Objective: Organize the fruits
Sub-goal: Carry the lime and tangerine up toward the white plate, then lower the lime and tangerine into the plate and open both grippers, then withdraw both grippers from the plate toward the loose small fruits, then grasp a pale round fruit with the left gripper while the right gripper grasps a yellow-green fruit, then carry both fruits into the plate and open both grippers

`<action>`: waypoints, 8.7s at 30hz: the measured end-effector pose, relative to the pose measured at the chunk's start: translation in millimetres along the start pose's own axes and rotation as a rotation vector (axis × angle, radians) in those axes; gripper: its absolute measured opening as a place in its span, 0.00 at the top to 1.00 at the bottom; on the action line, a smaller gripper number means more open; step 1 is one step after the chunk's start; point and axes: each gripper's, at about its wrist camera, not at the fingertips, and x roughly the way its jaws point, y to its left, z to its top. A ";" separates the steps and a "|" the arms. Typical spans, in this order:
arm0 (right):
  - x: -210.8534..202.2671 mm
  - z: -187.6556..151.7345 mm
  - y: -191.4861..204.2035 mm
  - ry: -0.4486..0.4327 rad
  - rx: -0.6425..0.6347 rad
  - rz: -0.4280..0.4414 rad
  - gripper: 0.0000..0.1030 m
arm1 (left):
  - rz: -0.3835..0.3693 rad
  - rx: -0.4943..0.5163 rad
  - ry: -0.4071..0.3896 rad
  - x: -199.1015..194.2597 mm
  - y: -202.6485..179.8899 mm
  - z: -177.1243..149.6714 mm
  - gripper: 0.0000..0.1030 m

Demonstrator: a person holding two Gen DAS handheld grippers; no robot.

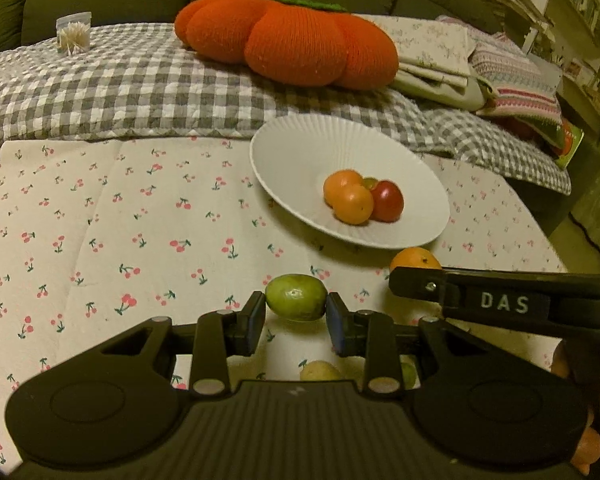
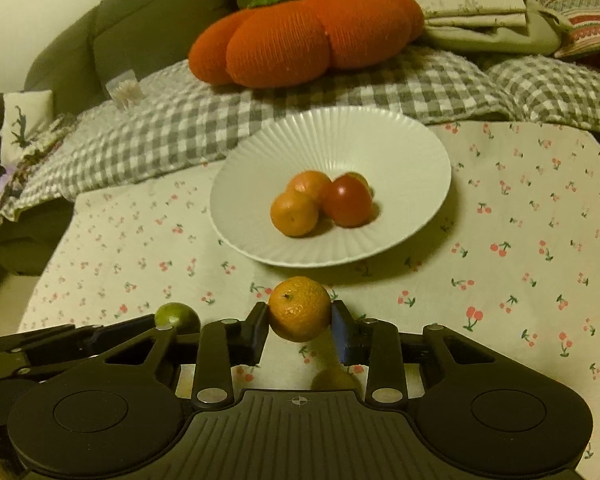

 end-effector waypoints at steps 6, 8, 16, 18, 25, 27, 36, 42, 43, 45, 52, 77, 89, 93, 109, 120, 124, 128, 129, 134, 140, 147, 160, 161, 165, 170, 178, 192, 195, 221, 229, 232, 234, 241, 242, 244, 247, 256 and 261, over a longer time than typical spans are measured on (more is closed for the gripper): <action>-15.2 7.3 -2.7 -0.028 0.011 0.019 0.69 | -0.023 -0.024 -0.033 -7.3 4.2 9.5 0.70; -20.5 10.6 -4.8 -0.041 0.015 0.021 0.69 | -0.025 -0.028 -0.038 -7.3 5.3 11.9 0.70; -31.0 22.4 -21.0 -0.077 0.057 0.018 0.69 | -0.029 -0.029 -0.066 -3.6 5.4 21.5 0.70; -31.6 25.6 -24.6 -0.085 0.065 0.014 0.69 | -0.028 -0.024 -0.072 -1.7 4.4 25.9 0.70; -27.1 37.5 -41.4 -0.101 0.095 -0.006 0.69 | -0.026 -0.022 -0.082 14.8 3.8 41.5 0.70; -23.7 40.1 -48.4 -0.102 0.107 -0.016 0.69 | -0.022 -0.019 -0.083 21.3 3.0 45.7 0.70; -4.9 57.2 -70.7 -0.107 0.131 -0.054 0.69 | -0.035 -0.019 -0.098 45.1 6.1 63.6 0.70; 9.4 64.6 -75.7 -0.099 0.125 -0.060 0.69 | -0.056 -0.011 -0.094 59.4 4.2 67.9 0.70; 11.6 66.1 -76.1 -0.100 0.126 -0.058 0.69 | -0.057 -0.004 -0.093 61.8 2.4 68.5 0.69; 16.0 68.8 -77.2 -0.098 0.125 -0.055 0.69 | -0.056 0.014 -0.090 67.0 -1.0 68.8 0.69; 37.4 71.7 -71.7 -0.069 0.079 -0.062 0.69 | -0.062 0.026 -0.074 81.7 -1.8 68.8 0.69; 26.1 76.5 -54.0 -0.123 0.051 -0.067 0.57 | -0.065 -0.047 -0.107 54.2 9.8 70.6 0.47; -8.6 54.2 -39.8 -0.115 0.065 -0.031 0.57 | -0.040 -0.066 -0.086 17.7 7.7 52.6 0.40; -19.7 45.1 -35.2 -0.106 0.071 -0.021 0.57 | -0.030 -0.063 -0.076 6.5 6.0 43.9 0.37; -65.3 9.3 -18.7 -0.121 0.088 0.032 0.57 | -0.031 -0.126 -0.028 -28.4 10.6 6.0 0.35; -82.1 -9.5 -34.9 -0.116 0.191 0.044 0.57 | -0.025 -0.218 -0.022 -43.8 28.2 -10.8 0.35; -80.4 -10.3 -39.4 -0.110 0.198 0.024 0.57 | -0.038 -0.226 0.002 -37.3 26.7 -16.1 0.35; -76.0 -13.3 -35.9 -0.093 0.179 0.029 0.57 | -0.062 -0.228 0.031 -28.8 21.4 -21.6 0.35; -74.7 -13.7 -35.3 -0.088 0.176 0.029 0.57 | -0.061 -0.227 0.036 -26.7 20.3 -22.5 0.36; -71.7 -14.9 -32.5 -0.074 0.158 0.024 0.57 | -0.063 -0.236 0.055 -17.9 17.0 -26.3 0.37; -66.5 -17.2 -30.0 -0.045 0.138 0.030 0.57 | -0.055 -0.216 0.065 -9.1 9.1 -30.2 0.38; -53.6 -22.4 -28.4 0.008 0.139 0.028 0.57 | -0.050 -0.188 0.084 1.6 -1.1 -35.4 0.50; -34.6 -28.9 -26.0 0.062 0.143 0.002 0.57 | -0.020 -0.166 0.095 12.2 -6.7 -40.0 0.75; -33.7 -29.1 -25.7 0.066 0.141 0.000 0.57 | -0.016 -0.165 0.094 12.3 -6.6 -39.9 0.76; -29.3 -30.2 -24.2 0.078 0.136 -0.006 0.57 | -0.017 -0.166 0.094 12.2 -5.1 -39.8 0.77; -22.9 -31.8 -22.4 0.094 0.132 -0.017 0.57 | -0.021 -0.175 0.096 11.7 -4.0 -39.5 0.77; -12.2 -31.1 -19.5 0.095 0.126 -0.036 0.59 | -0.018 -0.179 0.094 11.2 -3.5 -39.4 0.77; 6.0 -31.3 -7.9 0.090 0.071 -0.081 0.75 | -0.023 -0.195 0.083 7.0 -0.1 -35.2 0.77; 3.9 -30.1 -8.1 0.082 0.077 -0.074 0.75 | -0.026 -0.201 0.080 5.7 0.7 -33.8 0.77; -34.1 1.9 -23.5 -0.043 0.119 -0.048 0.75 | -0.051 -0.223 -0.029 -12.5 12.2 9.8 0.77; -33.3 16.2 -32.4 -0.072 0.132 -0.056 0.75 | -0.048 -0.202 -0.053 -8.0 13.4 25.9 0.77; -31.6 21.5 -36.1 -0.082 0.135 -0.060 0.75 | -0.050 -0.197 -0.062 -4.4 13.9 33.0 0.77; -29.4 25.4 -38.9 -0.086 0.136 -0.064 0.75 | -0.049 -0.196 -0.072 -1.5 14.8 38.2 0.77; -17.3 38.1 -49.5 -0.089 0.136 -0.085 0.75 | -0.047 -0.200 -0.097 17.7 18.3 57.4 0.77; -14.8 40.6 -50.8 -0.088 0.134 -0.088 0.75 | -0.044 -0.197 -0.099 20.7 18.6 59.4 0.77; -9.6 46.6 -51.8 -0.093 0.127 -0.091 0.75 | -0.037 -0.187 -0.102 26.7 18.8 63.0 0.77; 0.2 56.6 -52.8 -0.102 0.113 -0.097 0.75 | -0.021 -0.173 -0.104 36.9 20.0 67.5 0.77; 30.4 70.4 -55.7 -0.100 0.082 -0.109 0.75 | 0.013 -0.142 -0.091 63.3 21.2 70.1 0.77; 40.4 68.8 -52.1 -0.088 0.055 -0.102 0.75 | 0.015 -0.109 -0.103 67.5 15.4 70.1 0.77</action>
